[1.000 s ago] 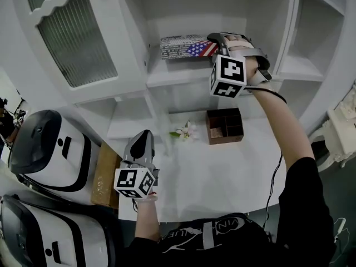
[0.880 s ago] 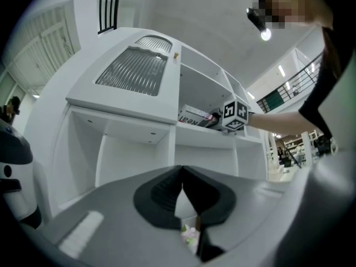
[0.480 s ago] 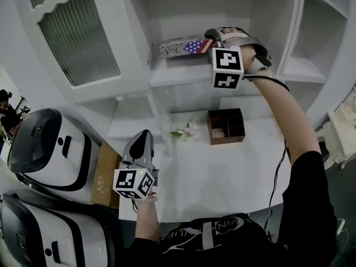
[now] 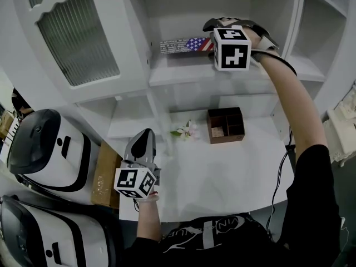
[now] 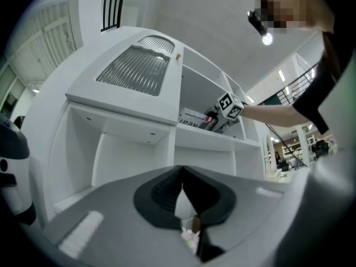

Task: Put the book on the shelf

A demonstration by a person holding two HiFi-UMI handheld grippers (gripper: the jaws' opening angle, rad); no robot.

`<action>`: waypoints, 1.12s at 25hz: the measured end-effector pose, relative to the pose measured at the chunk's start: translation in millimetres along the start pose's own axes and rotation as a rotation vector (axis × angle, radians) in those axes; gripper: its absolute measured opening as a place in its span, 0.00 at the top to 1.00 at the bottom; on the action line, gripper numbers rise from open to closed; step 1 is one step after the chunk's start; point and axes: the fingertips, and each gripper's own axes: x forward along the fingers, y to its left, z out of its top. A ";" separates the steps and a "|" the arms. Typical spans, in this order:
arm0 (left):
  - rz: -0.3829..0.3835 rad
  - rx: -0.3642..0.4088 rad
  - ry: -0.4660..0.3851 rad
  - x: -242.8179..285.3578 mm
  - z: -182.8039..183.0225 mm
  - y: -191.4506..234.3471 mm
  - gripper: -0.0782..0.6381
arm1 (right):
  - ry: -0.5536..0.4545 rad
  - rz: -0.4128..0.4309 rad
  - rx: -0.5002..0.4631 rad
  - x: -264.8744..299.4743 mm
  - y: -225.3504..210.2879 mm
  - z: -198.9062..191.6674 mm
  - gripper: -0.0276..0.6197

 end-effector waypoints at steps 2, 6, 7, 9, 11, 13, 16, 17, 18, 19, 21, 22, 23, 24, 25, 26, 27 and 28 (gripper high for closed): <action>-0.001 -0.005 -0.004 0.5 0.7 0.3 0.89 | -0.005 0.071 -0.003 1.3 5.2 -0.5 0.39; -0.007 -0.011 -0.005 0.6 0.7 -2.1 0.89 | 0.001 0.211 0.034 0.4 14.0 -4.7 0.36; -0.008 -0.012 -0.005 0.4 0.7 -2.5 0.89 | -0.005 0.242 0.047 -1.1 16.1 -4.4 0.36; -0.006 -0.014 -0.009 -0.3 1.3 -2.3 0.89 | -0.039 0.290 0.066 -3.4 18.9 1.0 0.35; -0.002 -0.016 -0.014 -0.9 2.6 -1.4 0.89 | -0.066 0.335 0.100 -2.6 22.2 4.6 0.33; -0.003 -0.015 -0.014 -1.0 2.5 -1.7 0.89 | -0.073 0.367 0.130 -0.5 23.8 3.5 0.32; -0.006 -0.019 -0.008 -1.9 0.3 -2.3 0.89 | -0.055 0.386 0.148 0.3 18.5 -3.3 0.30; -0.006 -0.022 -0.007 -2.3 -0.5 -2.3 0.89 | -0.047 0.395 0.153 0.0 16.6 -5.4 0.30; -0.006 -0.024 -0.005 -2.6 -1.4 -2.2 0.89 | -0.038 0.405 0.156 -0.6 15.1 -7.1 0.29; -0.006 -0.026 -0.005 -3.1 -2.1 -2.0 0.89 | -0.029 0.413 0.158 -1.0 13.8 -8.7 0.29; -0.003 -0.026 -0.004 -4.4 -3.0 -1.4 0.89 | -0.013 0.421 0.158 -1.1 12.2 -11.2 0.29; -0.002 -0.027 -0.004 -5.2 -3.3 -1.0 0.89 | -0.007 0.426 0.158 -1.1 12.9 -12.2 0.29; -0.001 -0.027 -0.004 -6.1 -3.6 -0.8 0.89 | -0.004 0.435 0.159 -1.4 15.1 -13.0 0.29; 0.001 -0.029 -0.003 -7.1 -3.9 -0.5 0.89 | -0.001 0.448 0.159 -2.0 18.4 -13.8 0.29; 0.003 -0.030 -0.003 -7.9 -4.3 -0.1 0.89 | 0.002 0.461 0.156 -3.0 22.4 -14.3 0.29; 0.004 -0.032 -0.004 -8.6 -4.6 0.4 0.89 | 0.003 0.471 0.152 -4.1 26.0 -14.3 0.29; 0.006 -0.034 -0.005 -9.0 -4.7 0.8 0.89 | 0.004 0.478 0.148 -4.9 28.8 -13.6 0.29; 0.006 -0.035 -0.006 -9.2 -4.6 0.8 0.89 | 0.001 0.482 0.146 -5.6 30.8 -12.2 0.29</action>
